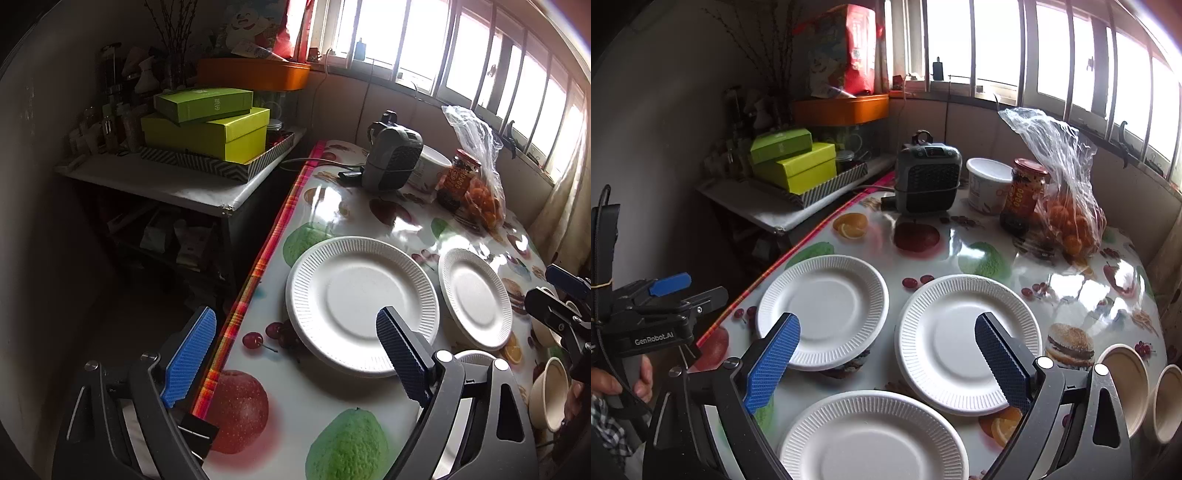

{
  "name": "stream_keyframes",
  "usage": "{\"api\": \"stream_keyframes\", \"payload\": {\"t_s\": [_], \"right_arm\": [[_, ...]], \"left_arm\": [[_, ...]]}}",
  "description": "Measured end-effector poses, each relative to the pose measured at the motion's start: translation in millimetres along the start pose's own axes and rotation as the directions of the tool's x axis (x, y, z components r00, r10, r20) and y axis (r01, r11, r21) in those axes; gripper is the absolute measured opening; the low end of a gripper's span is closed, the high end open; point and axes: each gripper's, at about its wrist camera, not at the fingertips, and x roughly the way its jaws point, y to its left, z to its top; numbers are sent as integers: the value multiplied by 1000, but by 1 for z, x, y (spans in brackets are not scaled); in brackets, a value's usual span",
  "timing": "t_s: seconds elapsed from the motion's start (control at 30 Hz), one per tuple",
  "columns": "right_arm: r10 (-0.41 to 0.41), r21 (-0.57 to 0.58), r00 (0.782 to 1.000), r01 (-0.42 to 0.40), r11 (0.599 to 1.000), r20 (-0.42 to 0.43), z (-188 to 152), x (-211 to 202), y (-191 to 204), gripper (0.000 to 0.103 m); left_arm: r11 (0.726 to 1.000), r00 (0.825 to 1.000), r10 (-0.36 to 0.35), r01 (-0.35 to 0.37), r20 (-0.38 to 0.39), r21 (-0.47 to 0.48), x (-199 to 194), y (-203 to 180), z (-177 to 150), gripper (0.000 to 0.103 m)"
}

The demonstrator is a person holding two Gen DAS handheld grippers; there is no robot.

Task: Organize plates and bowls
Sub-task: 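Move the left gripper toward the rim of a white paper plate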

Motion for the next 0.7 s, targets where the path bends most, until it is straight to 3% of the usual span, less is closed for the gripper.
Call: {"api": "stream_keyframes", "payload": {"t_s": [0.27,0.37,0.43,0.5,0.6,0.7], "right_arm": [[81,32,988,-78,996,-132,24,61,4,94],[98,68,978,-87,994,-186,27,84,1,88],[91,69,973,-78,995,-211,27,98,0,83],[77,54,970,-66,996,-232,26,109,1,78],[78,52,966,-67,996,-247,23,120,-1,76],[94,78,962,-77,994,-255,23,128,-8,75]], "left_arm": [[1000,999,-26,26,-42,-1,23,8,13,89],[997,993,-71,67,-98,-39,38,13,13,79],[993,988,-105,98,-116,-63,45,16,13,78],[994,988,-89,81,-128,-69,51,16,11,78],[991,983,-106,94,-147,-91,61,18,11,78],[986,977,-131,112,-170,-122,71,21,10,71]]}}
